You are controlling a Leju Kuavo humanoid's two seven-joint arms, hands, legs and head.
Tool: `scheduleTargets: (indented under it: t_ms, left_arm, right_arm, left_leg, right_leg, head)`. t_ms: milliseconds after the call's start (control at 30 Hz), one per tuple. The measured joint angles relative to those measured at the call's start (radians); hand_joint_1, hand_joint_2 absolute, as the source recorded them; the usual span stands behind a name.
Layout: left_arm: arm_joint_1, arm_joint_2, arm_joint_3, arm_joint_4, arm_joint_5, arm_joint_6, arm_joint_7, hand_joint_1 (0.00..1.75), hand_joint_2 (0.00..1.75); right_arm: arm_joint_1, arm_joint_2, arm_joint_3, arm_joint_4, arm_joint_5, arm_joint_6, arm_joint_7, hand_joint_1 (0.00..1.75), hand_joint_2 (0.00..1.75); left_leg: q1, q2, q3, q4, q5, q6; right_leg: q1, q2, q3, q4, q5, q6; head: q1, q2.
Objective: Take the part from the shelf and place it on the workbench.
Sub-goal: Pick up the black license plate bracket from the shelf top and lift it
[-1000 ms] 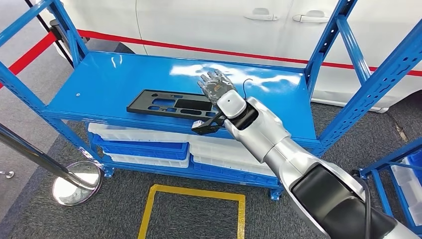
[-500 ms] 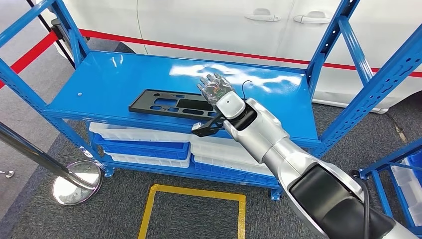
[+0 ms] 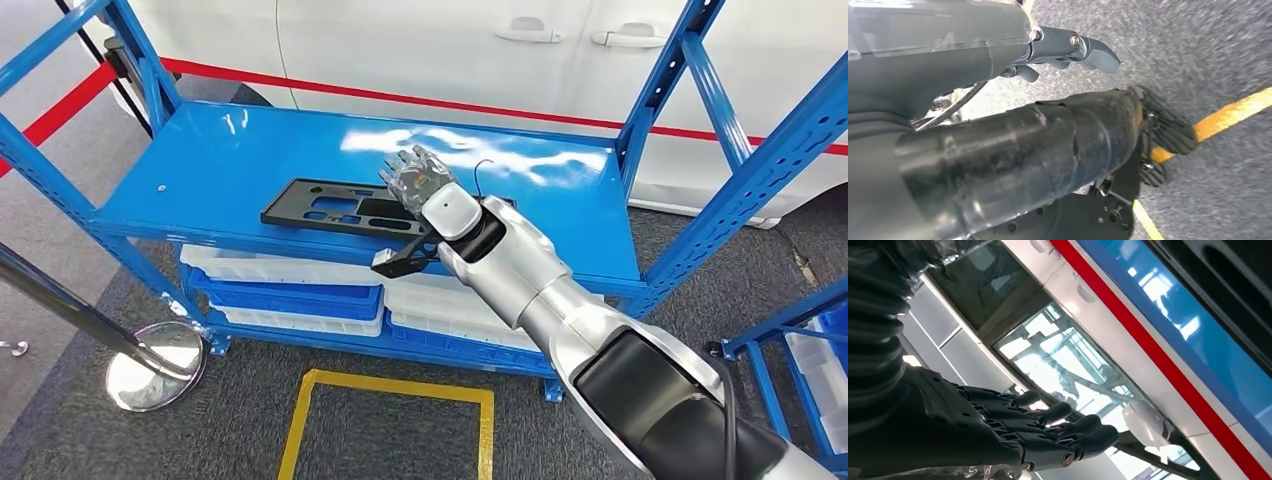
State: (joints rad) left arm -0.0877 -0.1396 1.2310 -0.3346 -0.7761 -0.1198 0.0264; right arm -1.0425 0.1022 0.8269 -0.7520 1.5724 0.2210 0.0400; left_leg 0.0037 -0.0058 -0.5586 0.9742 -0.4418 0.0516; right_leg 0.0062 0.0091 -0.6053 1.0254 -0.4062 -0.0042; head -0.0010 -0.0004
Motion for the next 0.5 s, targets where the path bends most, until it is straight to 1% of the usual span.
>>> scheduleTargets:
  t_ms: [33, 67, 100, 133, 167, 200, 233, 267, 300, 333, 367, 400, 433, 467, 500]
  left_arm:
    - [0.0, 0.0, 0.0, 0.001, -0.002, 0.001, -0.002, 0.0, 0.0]
    - [-0.001, 0.0, 0.0, 0.002, -0.004, 0.002, -0.003, 0.0, 0.0]
    - [-0.001, 0.001, 0.0, 0.002, -0.005, 0.003, -0.004, 0.0, 0.0]
    - [-0.001, 0.001, 0.0, 0.003, -0.006, 0.004, -0.005, 0.0, 0.0]
    - [-0.001, 0.001, 0.0, 0.004, -0.007, 0.004, -0.005, 0.0, 0.0]
    - [0.0, 0.001, 0.0, 0.004, -0.007, 0.004, -0.005, 0.0, 0.0]
    - [0.0, 0.001, 0.0, 0.005, -0.007, 0.005, -0.005, 0.0, 0.0]
    - [0.001, 0.001, 0.0, 0.005, -0.007, 0.006, -0.005, 0.0, 0.0]
    - [0.002, 0.001, 0.0, 0.005, -0.006, 0.007, -0.005, 0.0, 0.0]
    - [0.002, 0.003, 0.001, 0.005, -0.006, 0.011, -0.005, 0.0, 0.0]
    - [0.001, 0.005, 0.001, 0.006, -0.006, 0.014, -0.005, 0.0, 0.0]
    - [0.0, 0.006, 0.001, 0.006, -0.005, 0.017, -0.004, 0.0, 0.0]
    - [-0.001, 0.007, 0.002, 0.006, -0.004, 0.017, -0.003, 0.0, 0.0]
    - [-0.002, 0.007, 0.002, 0.007, -0.001, 0.017, -0.001, 0.0, 0.0]
    - [-0.003, 0.007, 0.002, 0.008, 0.001, 0.016, 0.0, 0.0, 0.0]
  right_arm:
    - [-0.004, 0.001, 0.001, 0.0, 0.0, 0.0, -0.002, 0.0, 0.0]
    - [-0.01, 0.001, 0.001, 0.0, 0.0, 0.0, -0.004, 0.0, 0.0]
    - [-0.015, 0.001, 0.001, 0.001, 0.0, 0.0, -0.006, 0.0, 0.0]
    - [-0.018, 0.001, 0.002, 0.001, 0.0, 0.001, -0.009, 0.0, 0.0]
    - [-0.018, 0.001, 0.002, 0.002, 0.0, 0.001, -0.011, 0.0, 0.0]
    - [-0.018, 0.001, 0.003, 0.003, 0.0, 0.002, -0.012, 0.0, 0.0]
    - [-0.018, 0.001, 0.004, 0.004, 0.0, 0.002, -0.014, 0.0, 0.0]
    - [-0.019, 0.0, 0.004, 0.005, 0.0, 0.002, -0.014, 0.0, 0.0]
    - [-0.02, 0.0, 0.005, 0.005, 0.0, 0.002, -0.014, 0.0, 0.0]
    - [-0.022, 0.0, 0.005, 0.005, 0.0, 0.002, -0.014, 0.0, 0.0]
    - [-0.023, -0.001, 0.005, 0.005, 0.0, 0.003, -0.014, 0.0, 0.0]
    - [-0.022, 0.0, 0.006, 0.004, 0.0, 0.004, -0.014, 0.0, 0.0]
    - [-0.021, 0.0, 0.007, 0.004, 0.0, 0.005, -0.014, 0.0, 0.0]
    - [-0.02, 0.001, 0.007, 0.003, 0.0, 0.007, -0.014, 0.0, 0.0]
    - [-0.019, 0.001, 0.008, 0.001, 0.0, 0.009, -0.015, 0.0, 0.0]
  left_leg:
    - [0.003, 0.001, 0.008, -0.007, 0.001, 0.004]
    - [0.006, 0.001, 0.015, -0.011, 0.003, 0.005]
    - [0.007, 0.002, 0.017, -0.012, 0.004, 0.005]
    - [0.008, 0.002, 0.017, -0.012, 0.004, 0.005]
    - [0.01, 0.002, 0.018, -0.01, 0.002, 0.003]
    - [0.013, 0.001, 0.019, -0.008, 0.0, -0.001]
    - [0.017, 0.001, 0.021, -0.005, -0.004, -0.007]
    - [0.022, -0.001, 0.025, 0.001, -0.011, -0.015]
    - [0.027, -0.001, 0.028, 0.008, -0.018, -0.023]
    - [0.031, -0.001, 0.03, 0.016, -0.026, -0.033]
    - [0.033, -0.001, 0.027, 0.023, -0.032, -0.042]
    - [0.033, -0.001, 0.024, 0.03, -0.038, -0.051]
    - [0.033, -0.001, 0.02, 0.034, -0.042, -0.058]
    - [0.032, -0.001, 0.018, 0.035, -0.046, -0.058]
    - [0.033, -0.001, 0.02, 0.036, -0.048, -0.055]
  right_leg:
    - [-0.001, -0.001, -0.009, 0.019, -0.012, 0.005]
    - [-0.003, -0.001, -0.026, 0.052, -0.035, 0.009]
    - [-0.007, -0.001, -0.052, 0.104, -0.065, 0.014]
    - [-0.011, -0.002, -0.087, 0.167, -0.096, 0.018]
    - [-0.017, -0.002, -0.119, 0.223, -0.116, 0.023]
    - [-0.023, -0.003, -0.14, 0.255, -0.121, 0.028]
    - [-0.029, -0.004, -0.142, 0.247, -0.105, 0.033]
    - [-0.035, -0.005, -0.124, 0.2, -0.069, 0.039]
    - [-0.041, -0.006, -0.097, 0.131, -0.029, 0.044]
    - [-0.041, -0.006, -0.075, 0.071, -0.005, 0.047]
    - [-0.038, -0.007, -0.061, 0.031, 0.007, 0.042]
    - [-0.035, -0.006, -0.058, 0.015, 0.007, 0.033]
    - [-0.031, -0.005, -0.061, 0.017, 0.002, 0.021]
    - [-0.031, -0.005, -0.06, 0.019, 0.004, 0.011]
    - [-0.031, -0.002, -0.06, 0.019, 0.006, 0.007]
  head:
    - [0.0, 0.0]
    - [0.0, 0.0]
    - [0.001, 0.0]
    - [0.0, 0.0]
    - [0.0, 0.0]
    - [0.0, 0.0]
    - [0.0, 0.0]
    - [0.001, 0.0]
    - [0.001, 0.0]
    - [0.001, 0.0]
    - [0.001, 0.0]
    - [0.002, 0.0]
    - [0.002, 0.0]
    - [0.002, 0.0]
    - [0.002, 0.0]
